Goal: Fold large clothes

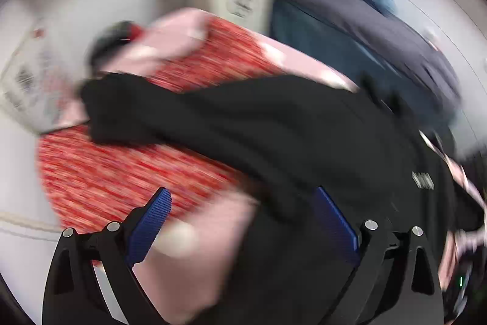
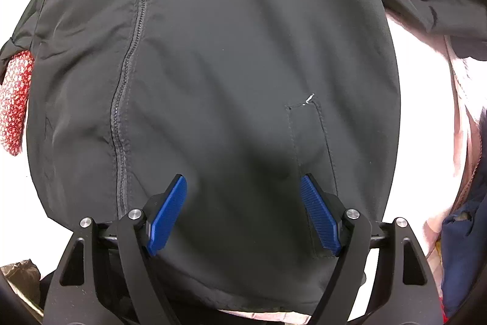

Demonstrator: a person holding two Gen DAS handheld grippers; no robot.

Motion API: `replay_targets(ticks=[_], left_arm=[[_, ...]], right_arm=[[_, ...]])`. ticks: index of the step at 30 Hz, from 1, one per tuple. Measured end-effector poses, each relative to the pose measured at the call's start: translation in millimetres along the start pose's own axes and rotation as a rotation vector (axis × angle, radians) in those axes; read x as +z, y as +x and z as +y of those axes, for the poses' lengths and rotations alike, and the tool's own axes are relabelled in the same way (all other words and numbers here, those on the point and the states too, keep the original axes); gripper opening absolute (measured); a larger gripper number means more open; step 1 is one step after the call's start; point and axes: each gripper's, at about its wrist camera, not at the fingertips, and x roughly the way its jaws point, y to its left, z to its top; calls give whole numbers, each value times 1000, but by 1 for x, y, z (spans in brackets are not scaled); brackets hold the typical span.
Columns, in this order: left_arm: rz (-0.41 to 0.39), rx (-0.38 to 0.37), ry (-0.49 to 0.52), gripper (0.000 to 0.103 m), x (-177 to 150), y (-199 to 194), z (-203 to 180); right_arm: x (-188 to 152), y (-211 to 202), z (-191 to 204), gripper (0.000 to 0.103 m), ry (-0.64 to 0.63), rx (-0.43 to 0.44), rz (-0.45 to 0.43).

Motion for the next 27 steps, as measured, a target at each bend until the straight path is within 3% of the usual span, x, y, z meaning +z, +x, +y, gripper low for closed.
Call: replay_targets(ticks=[3,5,12,19,21,24,25,27], left_arm=[[114,-92,61,93,-35,26,-53],[162,-113,100,93,-57,38,-80],[240,-138,230,93,-118,47,-139],[225,-83,238,93,-132,38,-130],[225,-74,216,93,-131,35,-124],[225,-63,173,93,-132,33,-113],[226,-59,159,93,-133,32,-109],[226,-53,142,93,-135,31,-104]], right_arm=[[-3,0,-11,77,22,-20,-1],[-7,-11,-16,78,47,-33,-9],[-3,-36,-68,81,160,-45,-62],[50,-113,-144,83,272,-150,-254],[72,-135,-179,90,381,-229,-302],[86,-141,-222,90,536,-290,-322],[91,-135,-241,88,574,-288,-300],[104,-120,-258,67,574,-267,-259]])
